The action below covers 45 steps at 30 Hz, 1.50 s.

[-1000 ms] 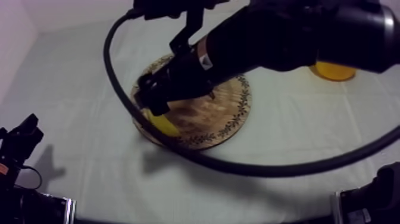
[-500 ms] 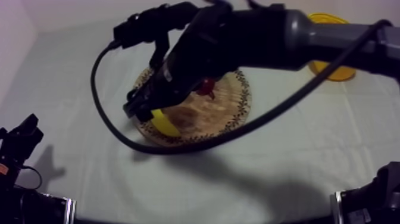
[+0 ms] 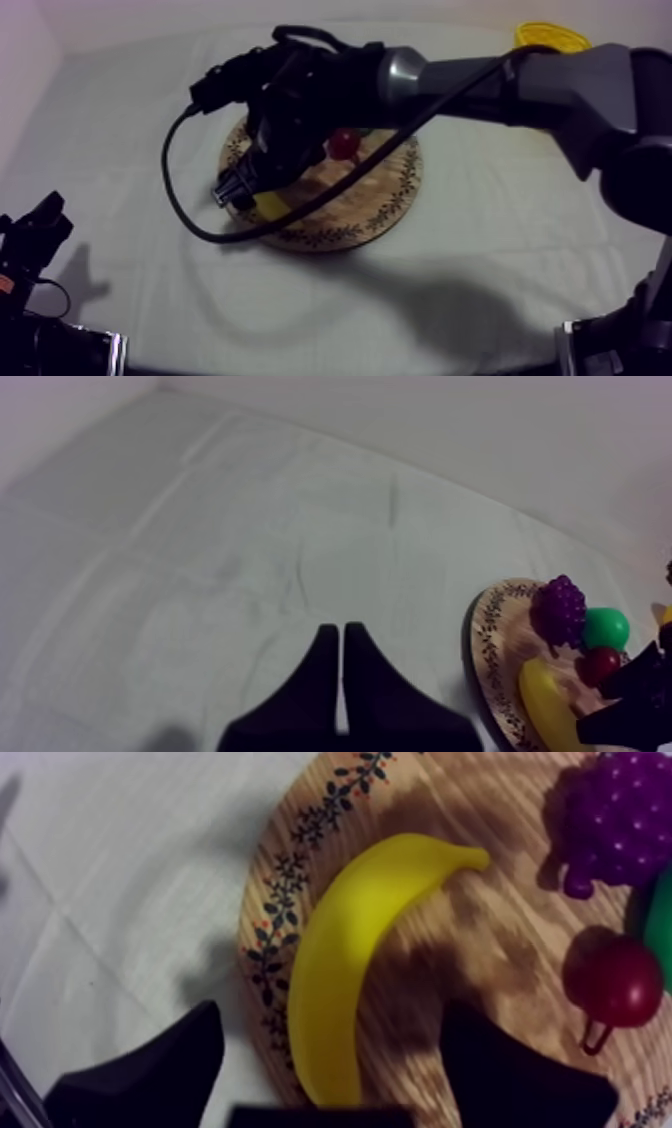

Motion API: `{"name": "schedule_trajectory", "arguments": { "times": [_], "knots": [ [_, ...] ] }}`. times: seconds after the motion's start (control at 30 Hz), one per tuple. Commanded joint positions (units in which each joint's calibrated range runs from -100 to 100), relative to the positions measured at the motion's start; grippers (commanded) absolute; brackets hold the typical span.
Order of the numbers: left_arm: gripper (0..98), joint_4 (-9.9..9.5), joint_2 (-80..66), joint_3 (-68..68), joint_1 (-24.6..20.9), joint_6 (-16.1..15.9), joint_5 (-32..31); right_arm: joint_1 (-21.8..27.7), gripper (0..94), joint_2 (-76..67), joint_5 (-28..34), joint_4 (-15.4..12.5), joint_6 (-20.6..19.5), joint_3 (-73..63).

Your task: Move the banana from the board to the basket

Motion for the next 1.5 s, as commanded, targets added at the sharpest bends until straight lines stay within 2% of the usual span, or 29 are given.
{"name": "schedule_trajectory", "arguments": {
  "times": [0.0,0.33,0.7,1.03,1.47],
  "knots": [
    [0.1,-0.01,0.0,0.0,0.0,0.0,0.0,0.1,59.7,1.1,-0.1,-0.3,0.3,-0.5],
    [0.1,-0.01,0.0,0.0,0.0,0.0,0.0,0.7,55.1,5.3,-0.6,-1.3,1.4,-5.2],
    [0.1,-0.01,0.0,0.0,0.0,0.0,0.0,0.8,33.6,8.4,-1.5,-1.5,2.2,-8.7],
    [0.1,-0.01,0.0,0.0,0.0,0.0,0.0,0.1,28.0,11.0,-2.2,0.2,1.0,-10.1],
    [0.1,-0.01,0.0,0.0,0.0,0.0,0.0,1.7,19.6,9.5,-0.7,-0.1,2.6,-13.0]
  ]
}}
